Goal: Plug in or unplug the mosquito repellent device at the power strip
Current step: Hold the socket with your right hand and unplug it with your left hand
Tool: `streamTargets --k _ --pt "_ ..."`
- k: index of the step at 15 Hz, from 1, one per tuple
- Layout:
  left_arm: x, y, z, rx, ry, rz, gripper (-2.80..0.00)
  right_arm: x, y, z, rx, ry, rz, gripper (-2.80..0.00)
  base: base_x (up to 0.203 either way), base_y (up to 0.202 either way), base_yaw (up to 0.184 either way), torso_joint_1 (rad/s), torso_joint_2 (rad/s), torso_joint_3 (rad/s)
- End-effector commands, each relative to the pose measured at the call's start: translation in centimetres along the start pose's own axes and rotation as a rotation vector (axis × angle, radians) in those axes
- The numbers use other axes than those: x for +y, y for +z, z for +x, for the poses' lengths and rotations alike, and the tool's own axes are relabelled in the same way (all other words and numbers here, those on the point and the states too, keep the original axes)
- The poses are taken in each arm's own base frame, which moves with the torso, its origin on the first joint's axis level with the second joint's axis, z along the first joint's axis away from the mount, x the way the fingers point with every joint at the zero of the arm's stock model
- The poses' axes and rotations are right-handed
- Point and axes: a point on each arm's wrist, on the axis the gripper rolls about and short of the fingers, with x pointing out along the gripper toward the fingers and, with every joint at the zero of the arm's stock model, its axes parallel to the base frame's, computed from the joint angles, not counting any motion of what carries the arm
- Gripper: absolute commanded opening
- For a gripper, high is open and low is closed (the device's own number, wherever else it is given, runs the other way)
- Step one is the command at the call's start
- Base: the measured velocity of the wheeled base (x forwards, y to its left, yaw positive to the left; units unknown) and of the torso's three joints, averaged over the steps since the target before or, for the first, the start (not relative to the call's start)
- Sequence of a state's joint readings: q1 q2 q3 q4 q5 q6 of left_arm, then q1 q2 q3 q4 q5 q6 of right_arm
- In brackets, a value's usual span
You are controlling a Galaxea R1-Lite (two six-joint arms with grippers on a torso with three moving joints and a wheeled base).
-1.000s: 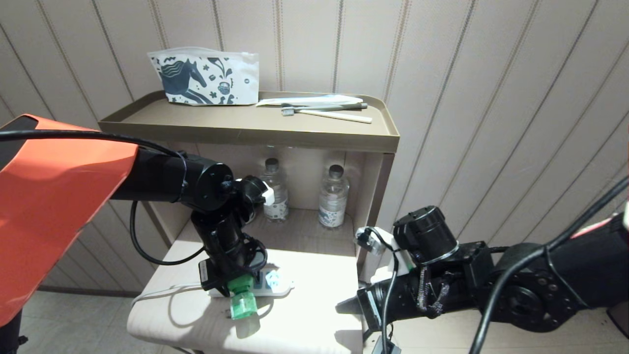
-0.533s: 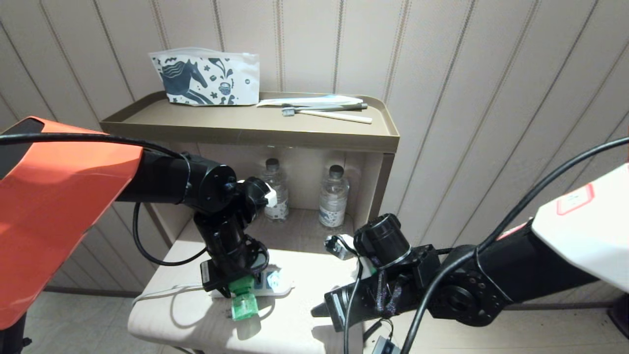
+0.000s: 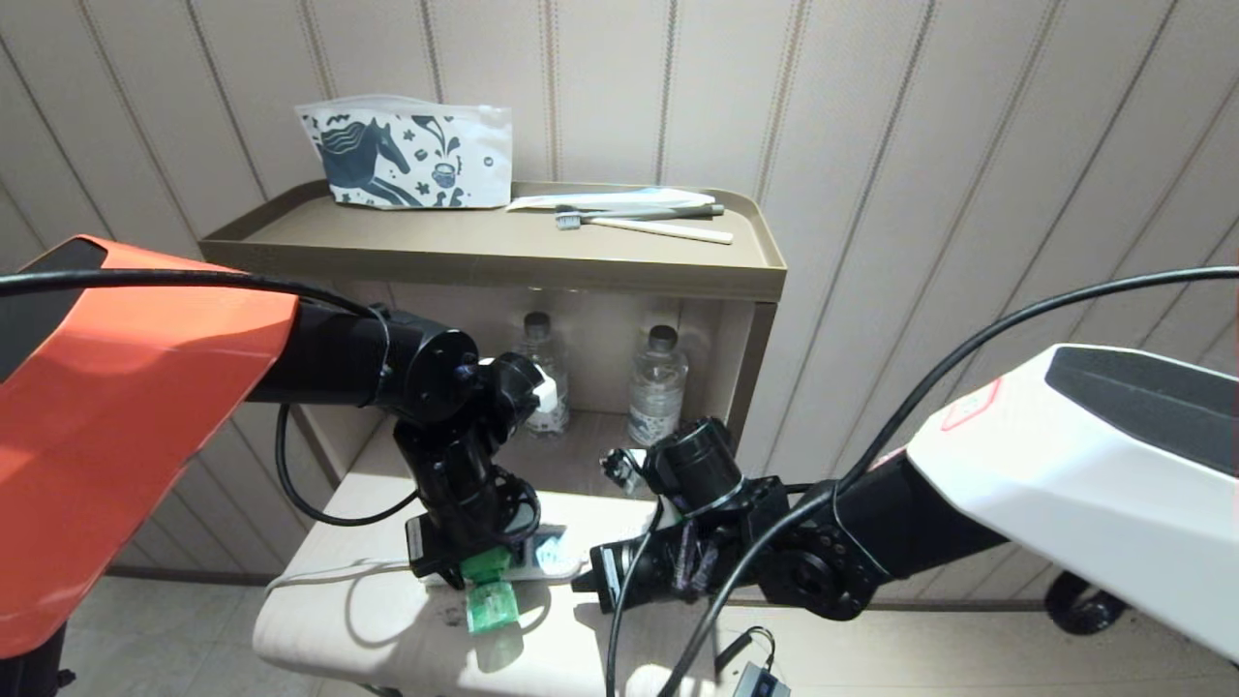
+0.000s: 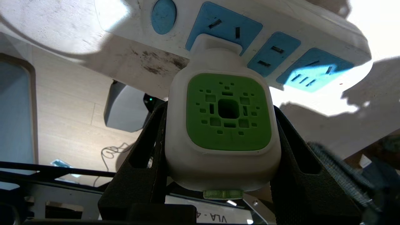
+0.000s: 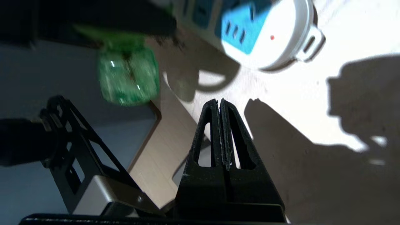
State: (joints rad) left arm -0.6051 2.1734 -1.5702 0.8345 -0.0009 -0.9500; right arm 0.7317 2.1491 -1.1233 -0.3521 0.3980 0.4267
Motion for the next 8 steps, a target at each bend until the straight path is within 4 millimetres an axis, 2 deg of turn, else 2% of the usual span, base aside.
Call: streamTargets --k 1,8 --pt "-0.2 0.0 0.3 0.006 0.01 -0.003 -2.8 0.1 0.5 1.0 -0.01 0.01 0.007 -2.8 0.0 0.0 0.0 0.0 0.0 0.0" --pt "-0.4 0.1 0.9 0.011 0.019 -0.002 -2.8 -0.4 1.2 3.0 -0.035 -0.02 0.007 -2.8 0.0 0.0 0.0 0.0 0.0 0.0"
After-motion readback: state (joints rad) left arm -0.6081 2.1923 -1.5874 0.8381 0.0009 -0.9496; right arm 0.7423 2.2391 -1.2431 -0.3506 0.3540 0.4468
